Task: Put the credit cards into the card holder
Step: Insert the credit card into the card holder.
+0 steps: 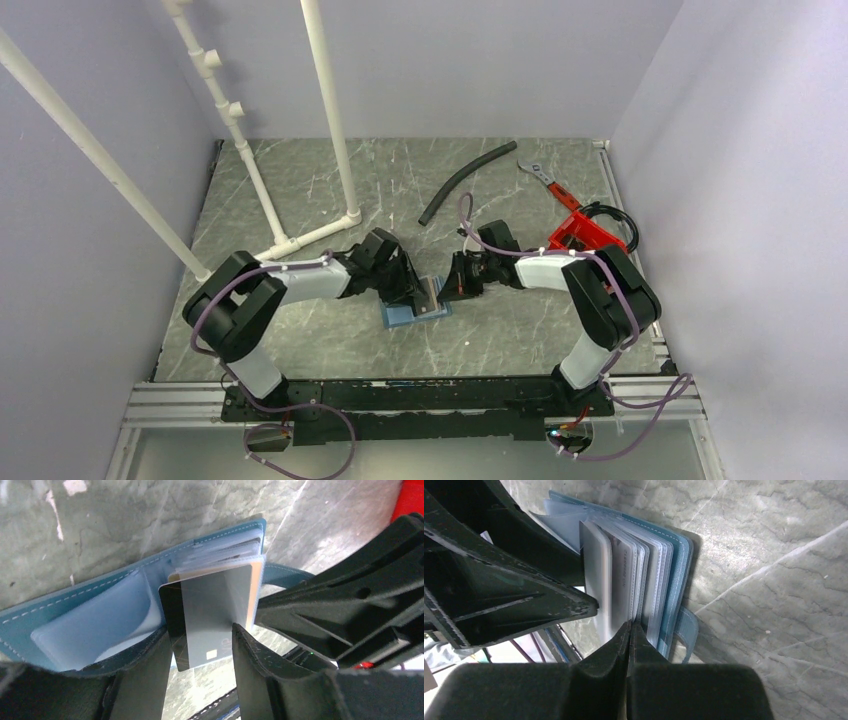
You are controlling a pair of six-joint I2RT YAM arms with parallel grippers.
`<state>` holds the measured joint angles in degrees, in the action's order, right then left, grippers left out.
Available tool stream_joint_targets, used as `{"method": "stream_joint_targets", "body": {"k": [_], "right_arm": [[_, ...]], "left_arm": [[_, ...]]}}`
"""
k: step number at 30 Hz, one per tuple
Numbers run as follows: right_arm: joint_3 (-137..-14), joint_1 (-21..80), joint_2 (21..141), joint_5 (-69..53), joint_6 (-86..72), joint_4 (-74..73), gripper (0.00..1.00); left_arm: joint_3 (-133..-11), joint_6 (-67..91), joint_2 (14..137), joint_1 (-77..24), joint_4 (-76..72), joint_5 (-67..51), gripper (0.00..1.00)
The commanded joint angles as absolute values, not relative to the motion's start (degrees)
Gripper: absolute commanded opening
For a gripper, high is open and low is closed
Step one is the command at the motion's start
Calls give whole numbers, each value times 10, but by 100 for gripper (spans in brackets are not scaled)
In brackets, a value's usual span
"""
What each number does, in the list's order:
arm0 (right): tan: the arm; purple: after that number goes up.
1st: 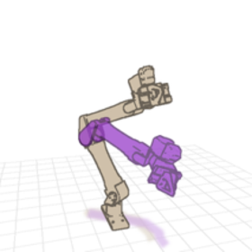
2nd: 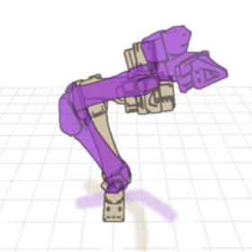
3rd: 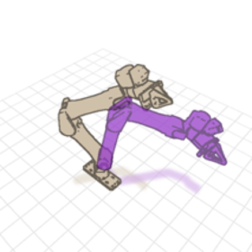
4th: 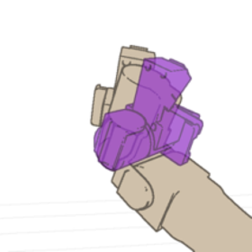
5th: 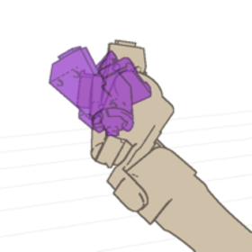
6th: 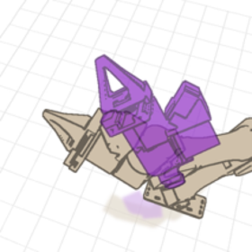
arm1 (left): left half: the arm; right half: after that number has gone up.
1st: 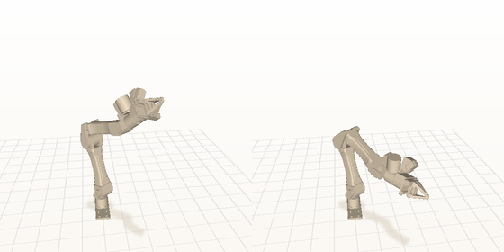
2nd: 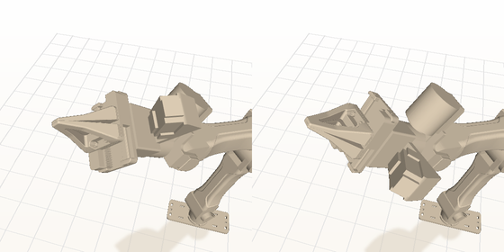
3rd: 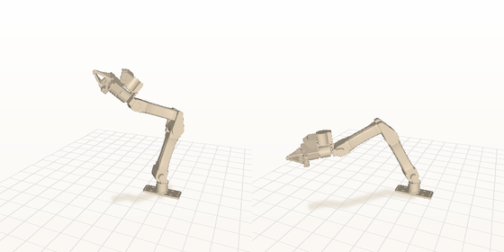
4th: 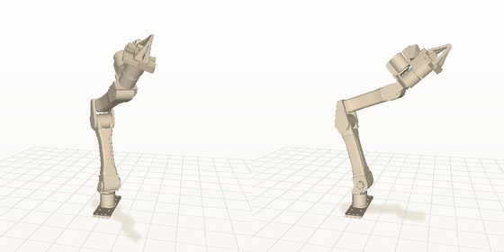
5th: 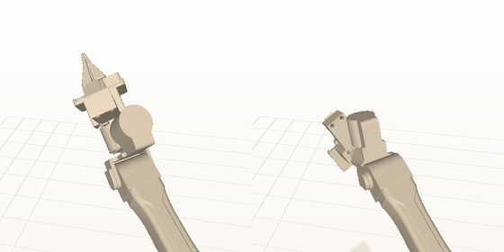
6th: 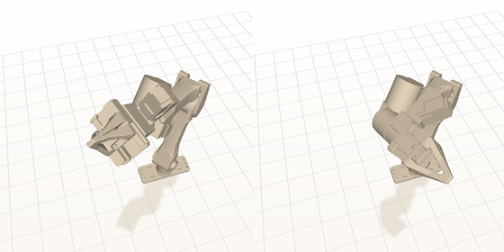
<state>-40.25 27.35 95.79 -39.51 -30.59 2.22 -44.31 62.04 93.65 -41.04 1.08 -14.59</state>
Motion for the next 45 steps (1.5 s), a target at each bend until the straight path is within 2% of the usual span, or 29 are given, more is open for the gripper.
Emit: {"method": "stream_joint_targets", "body": {"k": [1,5,13,17,19,21,22,28,32,34,35,40,45], "right_arm": [[-391,290,954,-406,-327,79,0],[-392,293,948,-401,-323,75,0],[-392,296,946,-399,-332,77,0],[-413,293,928,-366,-306,17,0],[-424,287,912,-353,-299,-14,1],[-440,278,895,-332,-291,-61,6],[-451,275,884,-323,-286,-86,9],[-533,229,796,-244,-263,-245,29],[-554,136,738,-184,-230,-343,43],[-554,100,719,-180,-214,-369,52],[-559,96,717,-183,-207,-380,57],[-539,148,721,-256,-255,-328,72],[-524,250,772,-290,-315,-224,71]], "left_arm": [[-497,608,978,-432,33,-128,52],[-524,590,981,-457,51,-96,53],[-520,550,951,-482,-26,-113,57],[-500,566,937,-481,-4,-104,56],[-473,563,913,-475,-19,-106,60],[-462,559,894,-465,-11,-123,65],[-464,552,884,-461,6,-127,72],[-480,504,812,-439,90,-162,74],[-509,466,779,-414,154,-191,80],[-523,445,778,-399,179,-206,98],[-530,436,784,-392,191,-215,99],[-505,462,811,-380,123,-281,99],[-464,506,851,-380,54,-268,94]]}}
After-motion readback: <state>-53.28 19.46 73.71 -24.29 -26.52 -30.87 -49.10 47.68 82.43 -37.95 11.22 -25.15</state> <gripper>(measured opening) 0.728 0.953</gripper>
